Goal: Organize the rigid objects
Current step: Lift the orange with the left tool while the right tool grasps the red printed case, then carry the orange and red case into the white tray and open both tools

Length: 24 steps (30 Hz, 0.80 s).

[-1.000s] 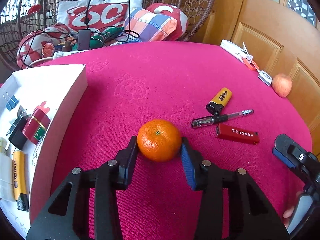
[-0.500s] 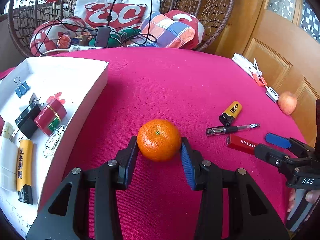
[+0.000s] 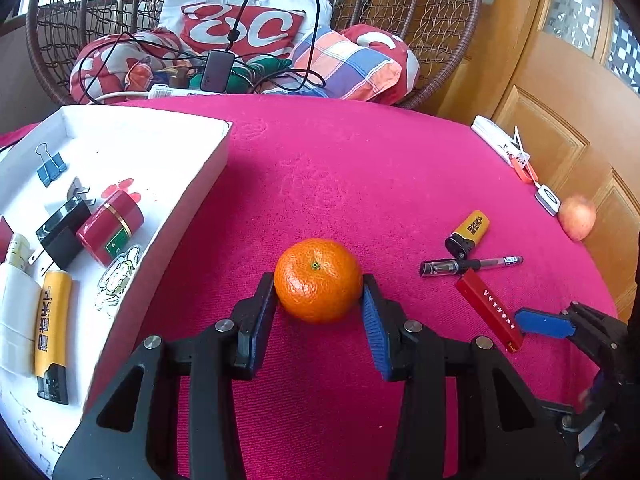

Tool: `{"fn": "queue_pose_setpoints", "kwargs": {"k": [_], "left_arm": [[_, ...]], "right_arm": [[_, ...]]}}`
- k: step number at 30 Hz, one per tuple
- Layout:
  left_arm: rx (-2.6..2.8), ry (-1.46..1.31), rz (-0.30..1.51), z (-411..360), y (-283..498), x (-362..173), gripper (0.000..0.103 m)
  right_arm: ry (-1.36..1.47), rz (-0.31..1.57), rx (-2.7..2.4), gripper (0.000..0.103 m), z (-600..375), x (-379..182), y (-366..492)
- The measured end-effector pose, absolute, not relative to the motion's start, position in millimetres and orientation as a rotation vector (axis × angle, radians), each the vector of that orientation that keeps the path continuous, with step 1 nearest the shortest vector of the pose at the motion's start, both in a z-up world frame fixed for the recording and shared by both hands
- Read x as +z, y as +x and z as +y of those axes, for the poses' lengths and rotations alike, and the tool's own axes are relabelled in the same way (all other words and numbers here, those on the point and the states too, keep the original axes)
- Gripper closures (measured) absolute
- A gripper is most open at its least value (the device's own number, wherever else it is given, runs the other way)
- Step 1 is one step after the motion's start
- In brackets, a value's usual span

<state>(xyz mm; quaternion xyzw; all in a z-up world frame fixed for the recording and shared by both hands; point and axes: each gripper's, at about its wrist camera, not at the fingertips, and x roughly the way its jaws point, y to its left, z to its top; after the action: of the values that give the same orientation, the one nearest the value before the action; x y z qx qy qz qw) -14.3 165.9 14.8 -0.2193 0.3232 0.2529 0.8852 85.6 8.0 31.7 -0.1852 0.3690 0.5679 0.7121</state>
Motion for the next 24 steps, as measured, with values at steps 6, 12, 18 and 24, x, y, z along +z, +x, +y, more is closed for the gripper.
{"fn": "queue_pose_setpoints", "kwargs": {"k": [6, 12, 18, 24], "left_arm": [[0.531, -0.428, 0.669, 162, -13, 17, 0.062], [0.526, -0.426, 0.655, 162, -15, 19, 0.062], [0.510, -0.405, 0.603, 156, -25, 27, 0.062], [0.479, -0.382, 0.518, 136, -57, 59, 0.062]], "right_arm": [[-0.457, 0.785, 1.139, 0.031, 24, 26, 98], [-0.527, 0.729, 1.108, 0.087, 22, 29, 89], [-0.390, 0.718, 1.126, 0.088, -2, 38, 75], [-0.246, 0.591, 1.115, 0.088, -26, 74, 54]]}}
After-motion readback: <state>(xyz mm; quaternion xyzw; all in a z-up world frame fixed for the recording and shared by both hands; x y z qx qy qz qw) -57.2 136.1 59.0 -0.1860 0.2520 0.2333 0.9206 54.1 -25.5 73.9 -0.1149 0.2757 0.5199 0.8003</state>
